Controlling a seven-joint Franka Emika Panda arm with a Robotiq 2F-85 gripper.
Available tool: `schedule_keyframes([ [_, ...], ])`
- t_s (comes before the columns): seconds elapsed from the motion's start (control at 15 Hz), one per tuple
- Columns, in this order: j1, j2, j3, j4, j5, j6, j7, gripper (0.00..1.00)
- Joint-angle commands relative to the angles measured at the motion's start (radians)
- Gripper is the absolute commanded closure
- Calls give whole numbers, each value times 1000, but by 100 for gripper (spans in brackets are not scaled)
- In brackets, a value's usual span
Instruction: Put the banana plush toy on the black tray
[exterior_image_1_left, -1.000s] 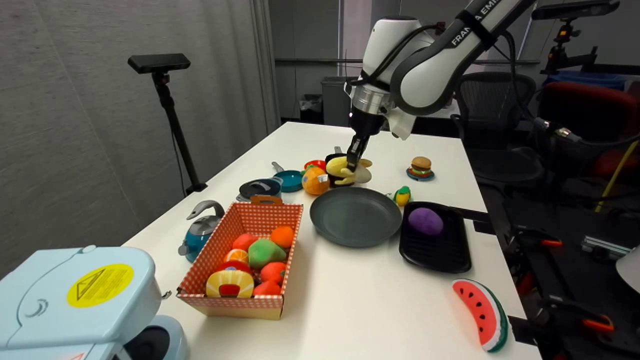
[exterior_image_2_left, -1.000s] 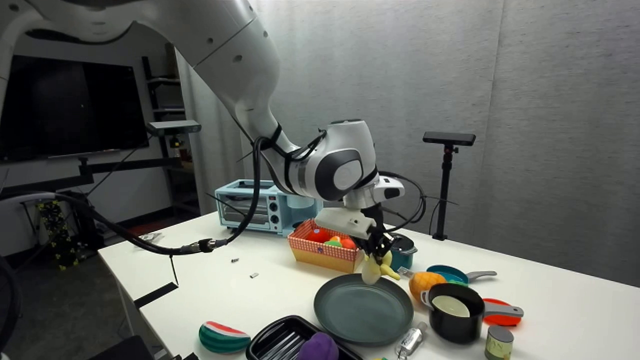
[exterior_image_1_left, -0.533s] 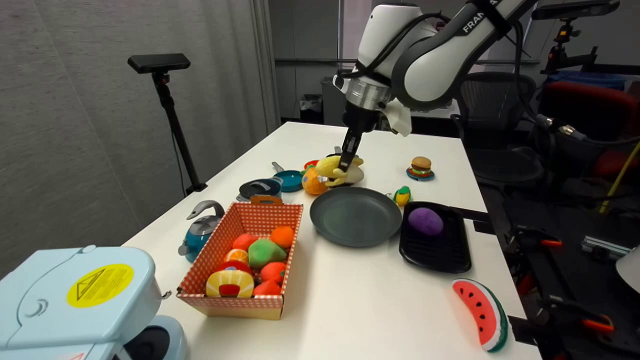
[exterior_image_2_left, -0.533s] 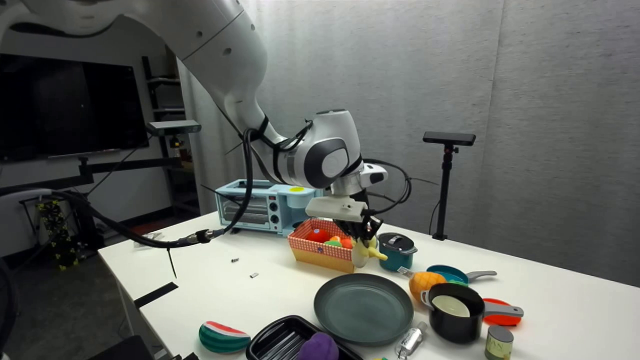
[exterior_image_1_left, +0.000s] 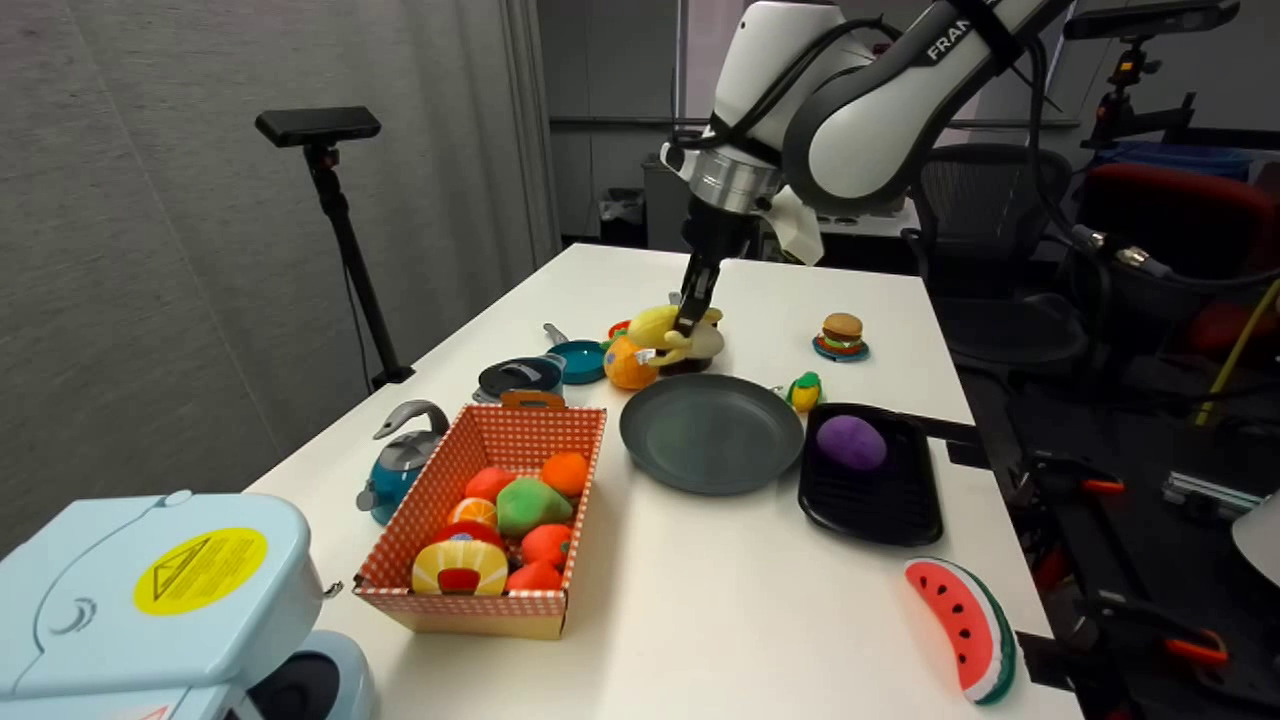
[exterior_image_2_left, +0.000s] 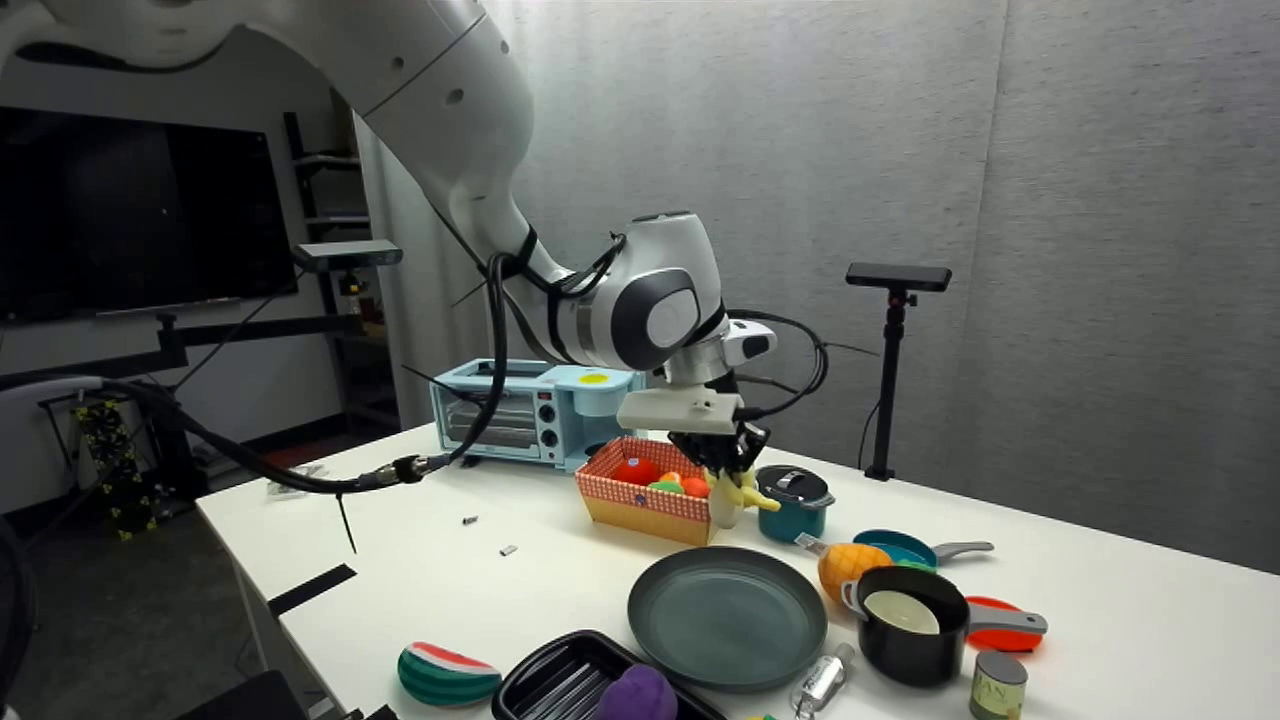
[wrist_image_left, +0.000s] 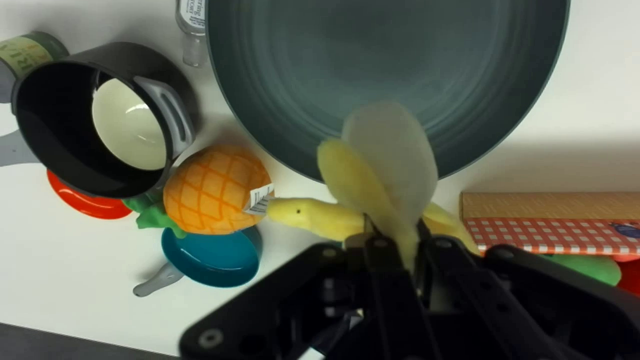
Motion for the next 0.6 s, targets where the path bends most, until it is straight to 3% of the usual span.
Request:
schedule_keyframes([
  [0.0, 7, -11, -1, 14, -22, 10, -33, 97],
  [0.53, 12, -45, 48, -39, -21, 33, -123, 97],
])
